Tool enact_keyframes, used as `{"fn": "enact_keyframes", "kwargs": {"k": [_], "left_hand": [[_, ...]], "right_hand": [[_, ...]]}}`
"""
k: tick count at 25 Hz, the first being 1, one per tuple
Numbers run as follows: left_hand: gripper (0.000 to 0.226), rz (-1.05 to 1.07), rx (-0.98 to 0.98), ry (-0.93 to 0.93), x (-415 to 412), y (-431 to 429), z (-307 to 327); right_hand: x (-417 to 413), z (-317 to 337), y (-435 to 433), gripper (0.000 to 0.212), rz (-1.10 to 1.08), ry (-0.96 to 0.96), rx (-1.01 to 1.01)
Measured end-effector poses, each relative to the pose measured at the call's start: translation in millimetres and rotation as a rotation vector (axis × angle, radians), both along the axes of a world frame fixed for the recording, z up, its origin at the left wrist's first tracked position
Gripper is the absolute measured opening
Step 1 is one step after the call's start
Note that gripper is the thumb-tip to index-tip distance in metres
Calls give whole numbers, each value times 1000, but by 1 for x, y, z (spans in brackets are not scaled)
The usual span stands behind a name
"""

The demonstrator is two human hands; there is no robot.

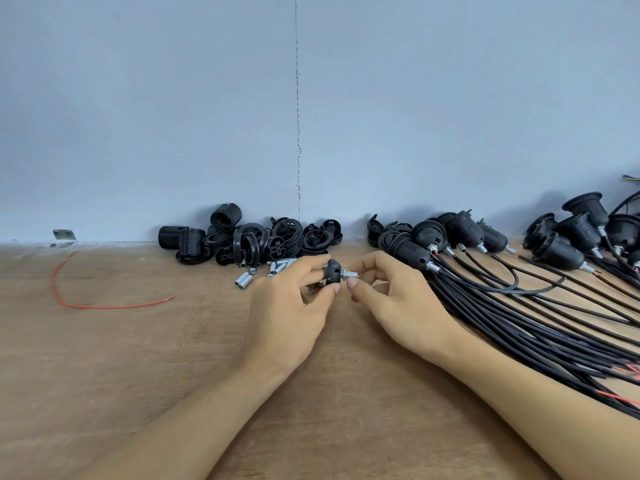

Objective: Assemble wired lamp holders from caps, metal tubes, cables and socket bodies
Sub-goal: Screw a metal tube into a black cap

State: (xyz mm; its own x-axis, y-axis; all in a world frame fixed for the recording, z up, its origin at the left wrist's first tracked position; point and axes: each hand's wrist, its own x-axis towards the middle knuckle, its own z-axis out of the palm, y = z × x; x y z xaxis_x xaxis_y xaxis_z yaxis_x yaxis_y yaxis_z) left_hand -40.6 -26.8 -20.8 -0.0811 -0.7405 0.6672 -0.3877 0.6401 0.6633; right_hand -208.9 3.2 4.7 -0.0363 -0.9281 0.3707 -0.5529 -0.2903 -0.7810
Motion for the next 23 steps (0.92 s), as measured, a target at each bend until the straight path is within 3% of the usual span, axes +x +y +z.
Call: {"fn": "enact_keyframes", "kwargs": {"k": [3, 7, 10, 11, 14, 17, 21, 23], "left_hand": [[37, 10, 7, -2, 1, 0, 1], [36, 16, 5, 2, 0, 1, 1], [32, 6, 18, 19, 0, 0, 1], [30, 6, 21, 21, 0, 0, 0], [27, 8, 42, 40, -1, -1, 1], [27, 16, 67, 53, 1, 0, 2], [29, 4, 63, 50, 1, 3, 4], [31, -11, 49, 55, 0, 4, 5]], "right_hand": [[1, 2, 0, 42, -32, 23, 16], [-1, 2, 0, 16, -27, -11, -5], [0, 2, -1, 46, -34, -5, 32], [0, 3, -1, 47, -32, -12, 55], [-2, 1, -2, 14, 3, -1, 44], [-3, 0, -3, 4, 6, -6, 25], [-4, 1, -4, 36, -17, 77, 48], [-4, 2, -3, 47, 3, 30, 69]]}}
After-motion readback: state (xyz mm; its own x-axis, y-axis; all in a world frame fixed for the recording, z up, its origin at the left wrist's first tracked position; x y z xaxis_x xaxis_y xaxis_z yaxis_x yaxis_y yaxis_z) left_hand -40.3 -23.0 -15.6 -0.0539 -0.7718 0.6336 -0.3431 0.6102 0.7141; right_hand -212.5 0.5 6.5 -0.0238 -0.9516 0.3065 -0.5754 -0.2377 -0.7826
